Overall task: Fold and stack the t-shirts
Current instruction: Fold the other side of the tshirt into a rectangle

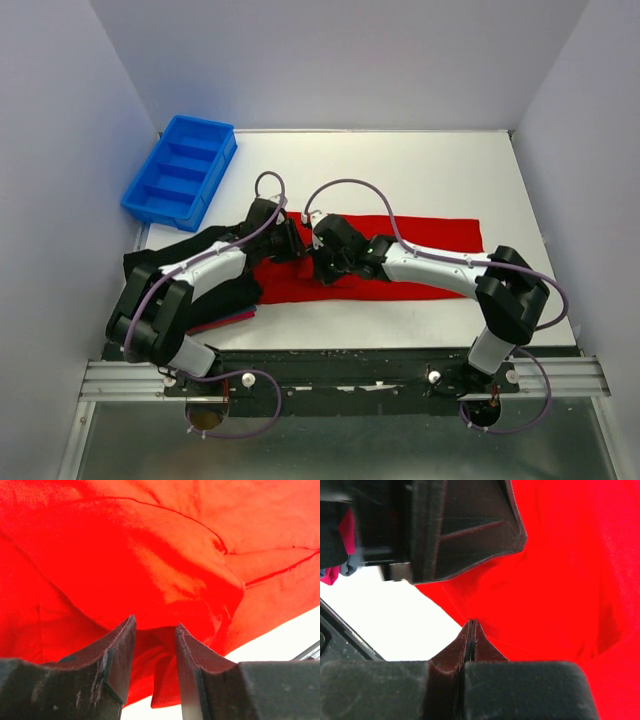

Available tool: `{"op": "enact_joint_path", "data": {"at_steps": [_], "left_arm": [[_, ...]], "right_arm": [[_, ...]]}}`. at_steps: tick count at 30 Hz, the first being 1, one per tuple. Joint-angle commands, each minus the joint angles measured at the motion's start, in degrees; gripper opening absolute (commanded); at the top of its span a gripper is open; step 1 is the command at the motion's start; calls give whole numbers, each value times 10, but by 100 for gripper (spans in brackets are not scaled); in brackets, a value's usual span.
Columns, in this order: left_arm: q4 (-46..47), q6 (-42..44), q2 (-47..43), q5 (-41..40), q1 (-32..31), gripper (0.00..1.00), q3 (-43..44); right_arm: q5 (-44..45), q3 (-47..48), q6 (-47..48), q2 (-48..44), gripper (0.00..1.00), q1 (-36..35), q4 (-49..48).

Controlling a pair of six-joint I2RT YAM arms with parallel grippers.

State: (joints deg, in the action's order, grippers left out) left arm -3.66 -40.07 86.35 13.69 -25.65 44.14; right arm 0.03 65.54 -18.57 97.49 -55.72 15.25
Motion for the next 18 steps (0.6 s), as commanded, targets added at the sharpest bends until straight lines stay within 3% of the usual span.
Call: {"op": "enact_joint_path", "data": {"at_steps": [1,10,18], "left_arm": [[-43,-8,-65,-30,-8,49,-12],[-63,-28,-140,-39,-22,51,-77],[-47,-65,-173,-45,-45,49,-127]], "right_arm": [[-44,-3,-4,-17,1,-5,40],[22,-30,-49,-55,40,3,45],[8,-66,-119,-80,36,65,80]]}}
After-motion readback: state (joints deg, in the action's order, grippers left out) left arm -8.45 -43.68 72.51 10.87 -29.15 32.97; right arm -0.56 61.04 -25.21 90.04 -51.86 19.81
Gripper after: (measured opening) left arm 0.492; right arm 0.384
